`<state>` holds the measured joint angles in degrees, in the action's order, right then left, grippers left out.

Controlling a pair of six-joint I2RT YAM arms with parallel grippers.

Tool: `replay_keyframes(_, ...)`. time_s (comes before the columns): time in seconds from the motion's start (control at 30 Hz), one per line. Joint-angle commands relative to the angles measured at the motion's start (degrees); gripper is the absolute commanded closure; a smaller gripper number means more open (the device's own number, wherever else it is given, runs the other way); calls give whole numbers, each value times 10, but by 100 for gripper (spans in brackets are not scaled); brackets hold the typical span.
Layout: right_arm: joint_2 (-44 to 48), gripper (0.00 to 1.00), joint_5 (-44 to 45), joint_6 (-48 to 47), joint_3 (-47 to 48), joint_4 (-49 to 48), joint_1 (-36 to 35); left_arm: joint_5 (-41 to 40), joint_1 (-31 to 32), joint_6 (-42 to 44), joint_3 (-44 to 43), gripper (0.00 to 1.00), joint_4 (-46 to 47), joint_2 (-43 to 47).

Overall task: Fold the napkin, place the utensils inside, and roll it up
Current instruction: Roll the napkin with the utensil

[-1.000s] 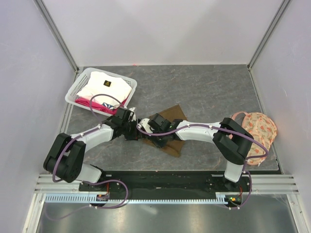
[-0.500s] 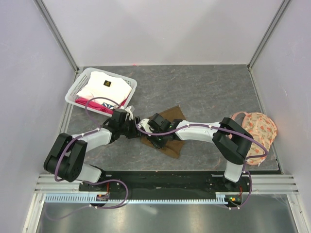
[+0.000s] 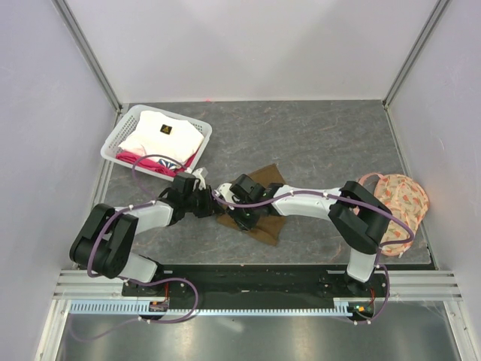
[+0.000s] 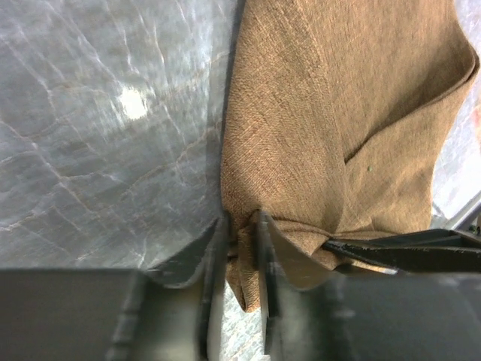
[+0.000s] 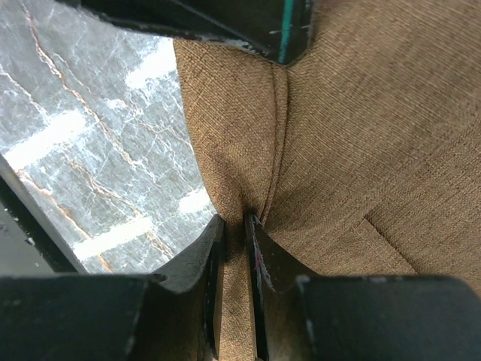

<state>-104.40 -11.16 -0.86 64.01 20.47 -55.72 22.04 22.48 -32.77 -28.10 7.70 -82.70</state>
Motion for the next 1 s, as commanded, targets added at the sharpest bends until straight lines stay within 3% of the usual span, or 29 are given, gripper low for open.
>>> replay_keyframes(0.0, -34, 76, -5, 8, -15, 87, 4, 15, 0, 12, 22, 82, -10, -19)
replay_keyframes(0.03, -28, 74, -4, 9, -14, 87, 4, 24, 0, 13, 21, 89, -9, -21)
replay_keyframes(0.13, -13, 69, 11, 9, 1, 94, 4, 27, 0, 14, 19, 98, -13, -25)
replay_keyframes(0.4, 55, 45, 62, 2, 30, 108, -21, 29, 0, 20, 15, 98, -24, -26)
replay_keyframes(0.6, 114, 35, 151, -29, -17, 37, -54, 28, -1, 22, 13, 98, -28, -26)
replay_keyframes(0.97, 67, 35, 122, -57, -18, 15, -54, 27, 0, 26, 7, 98, -36, -29)
